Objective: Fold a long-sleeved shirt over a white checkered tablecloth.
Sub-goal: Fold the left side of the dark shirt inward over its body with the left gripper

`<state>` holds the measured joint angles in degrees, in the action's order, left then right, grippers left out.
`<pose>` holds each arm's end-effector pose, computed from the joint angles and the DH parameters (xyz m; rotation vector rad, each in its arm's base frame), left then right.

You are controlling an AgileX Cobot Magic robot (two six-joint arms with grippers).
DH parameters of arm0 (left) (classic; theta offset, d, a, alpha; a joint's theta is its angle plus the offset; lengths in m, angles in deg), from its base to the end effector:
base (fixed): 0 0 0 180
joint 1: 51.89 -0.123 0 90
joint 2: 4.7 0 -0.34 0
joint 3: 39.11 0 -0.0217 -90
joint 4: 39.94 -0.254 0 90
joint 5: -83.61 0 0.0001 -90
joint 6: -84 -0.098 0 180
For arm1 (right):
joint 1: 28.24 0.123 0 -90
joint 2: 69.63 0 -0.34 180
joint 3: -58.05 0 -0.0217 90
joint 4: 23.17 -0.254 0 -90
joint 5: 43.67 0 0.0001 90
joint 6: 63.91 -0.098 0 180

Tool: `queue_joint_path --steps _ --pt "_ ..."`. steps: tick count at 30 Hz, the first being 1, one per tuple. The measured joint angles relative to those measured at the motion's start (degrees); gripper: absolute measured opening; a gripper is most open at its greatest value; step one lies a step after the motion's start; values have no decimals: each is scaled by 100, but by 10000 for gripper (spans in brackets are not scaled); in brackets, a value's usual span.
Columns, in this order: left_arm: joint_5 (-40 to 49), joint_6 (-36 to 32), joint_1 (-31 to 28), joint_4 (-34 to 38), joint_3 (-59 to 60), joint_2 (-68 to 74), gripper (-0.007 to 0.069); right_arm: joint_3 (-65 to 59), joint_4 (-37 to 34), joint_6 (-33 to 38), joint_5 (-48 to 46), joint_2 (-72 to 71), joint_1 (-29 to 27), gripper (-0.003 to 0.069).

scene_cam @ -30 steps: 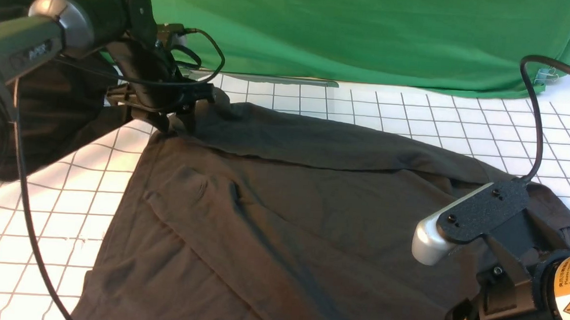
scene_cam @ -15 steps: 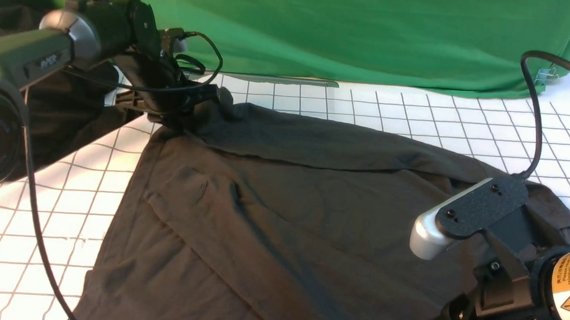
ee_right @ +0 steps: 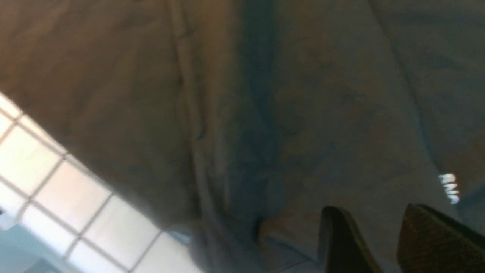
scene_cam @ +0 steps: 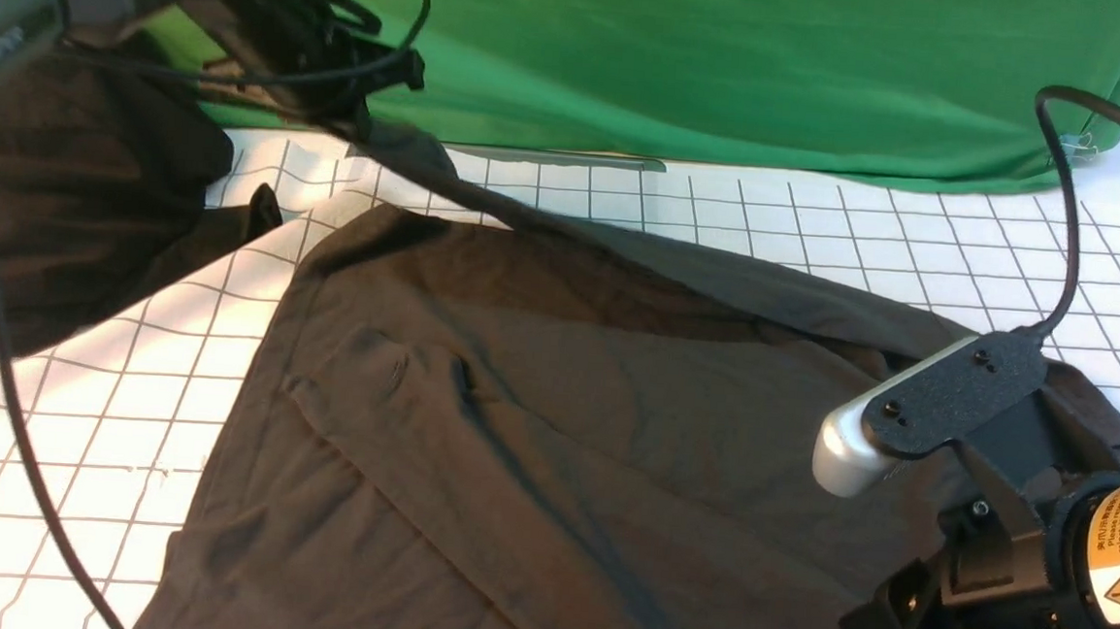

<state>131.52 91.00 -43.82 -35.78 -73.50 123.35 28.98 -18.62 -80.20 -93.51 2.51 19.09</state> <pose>0.5193 -0.0790 0.3195 -0.0139 2.4785 -0.2003 0.1375 0.1404 0.3330 -0.7574 2.5506 0.2784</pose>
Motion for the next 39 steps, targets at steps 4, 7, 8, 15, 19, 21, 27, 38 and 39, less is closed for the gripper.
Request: queue_joint_path --steps 4,7,8,15,19,21,27,38,39 --pt "713 -131 6 20 0 -395 17 44 589 -302 -36 0 0 228" --pt "1210 -155 36 15 0 -626 17 192 928 -482 -75 0 0 229" --pt "1571 -179 85 -22 25 -877 17 330 1058 -517 -74 0 0 230" --pt "2101 128 165 -325 1278 -1980 17 762 1456 -542 12 0 0 237" --pt "1970 448 371 -416 2565 -2700 17 786 1666 -554 40 0 0 239" --pt "1851 602 486 -416 2997 -2922 17 786 1680 -562 40 0 0 239" --pt "1160 1308 1011 -416 5078 -3758 17 786 1686 -566 40 0 0 241" --pt "565 1486 1022 -247 6200 -3912 137 786 1691 -648 40 0 -37 241" --pt "528 1371 1022 -103 6200 -3912 176 786 1685 -654 40 0 -101 241"
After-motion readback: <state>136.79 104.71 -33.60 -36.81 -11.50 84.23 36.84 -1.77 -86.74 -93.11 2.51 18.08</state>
